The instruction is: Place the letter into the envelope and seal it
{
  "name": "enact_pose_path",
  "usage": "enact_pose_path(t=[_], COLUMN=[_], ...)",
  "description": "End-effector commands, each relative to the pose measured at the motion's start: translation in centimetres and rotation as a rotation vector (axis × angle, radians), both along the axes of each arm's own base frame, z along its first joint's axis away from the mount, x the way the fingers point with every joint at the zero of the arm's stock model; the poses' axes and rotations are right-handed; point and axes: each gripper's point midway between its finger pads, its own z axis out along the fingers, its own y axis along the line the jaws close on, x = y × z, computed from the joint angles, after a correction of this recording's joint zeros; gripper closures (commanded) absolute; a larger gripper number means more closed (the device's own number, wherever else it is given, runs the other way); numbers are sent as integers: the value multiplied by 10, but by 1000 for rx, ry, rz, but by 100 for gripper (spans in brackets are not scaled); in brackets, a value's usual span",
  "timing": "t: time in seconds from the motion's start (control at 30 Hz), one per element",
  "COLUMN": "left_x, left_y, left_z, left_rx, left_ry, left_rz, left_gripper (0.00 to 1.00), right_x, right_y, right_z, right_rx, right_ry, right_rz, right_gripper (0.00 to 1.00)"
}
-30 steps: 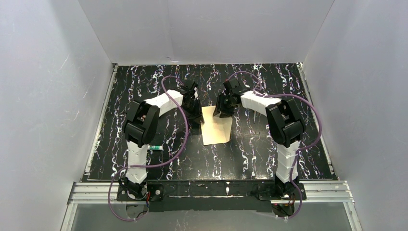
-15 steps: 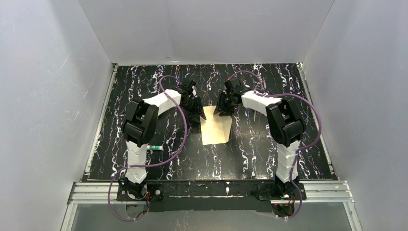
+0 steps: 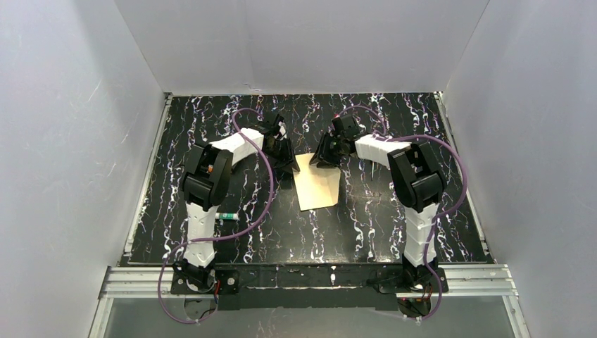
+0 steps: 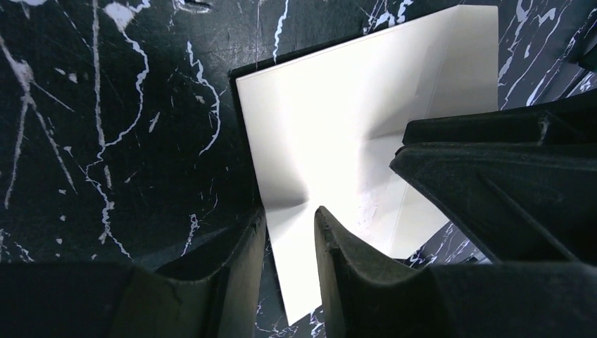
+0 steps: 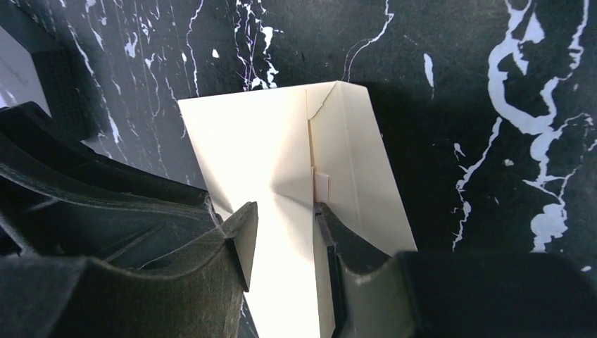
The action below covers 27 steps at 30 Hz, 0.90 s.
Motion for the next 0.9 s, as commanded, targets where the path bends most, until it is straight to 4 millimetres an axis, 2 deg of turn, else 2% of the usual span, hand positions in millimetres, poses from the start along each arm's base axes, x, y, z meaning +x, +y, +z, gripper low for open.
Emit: enact_pose_path(t=[0.0,0.13,0.2,0.33,0.4,0.53,0.6,0.7,0.77,0.8,0.87], left_x=[-3,3,11,25,29,25,19,1,-11,-19,-36], left_y=[-1,2,8,15,17,32,53,99,138,155,187], left_z=[-15,-5,8,51,81,127,144,165,182,195,216], left_rx=[10,18,23,-5,-33,-36,35,199,331,378,461], left_ry=[16,-1,-35,-122,-192,-307,-369,-472,-539,-572,-634], left_rz=[-31,-20,-4,6,5,26,59,113,185,222,285], left_gripper=[70,71,70,64,58,51,45,30,16,5,2], right_x=[-4,5,13,25,23,12,0,-27,-49,-61,-87], right_y=[20,13,7,-2,-2,-6,-3,21,48,63,94], right_z=[2,16,36,81,99,119,115,115,120,121,121], right_rx=[118,119,111,81,91,77,53,30,19,21,28], right_ry=[25,-5,-70,-203,-268,-381,-406,-460,-530,-561,-612], right_rz=[8,-31,-50,-35,6,87,149,295,402,460,580], right_gripper=[58,60,59,56,53,49,48,44,42,40,38])
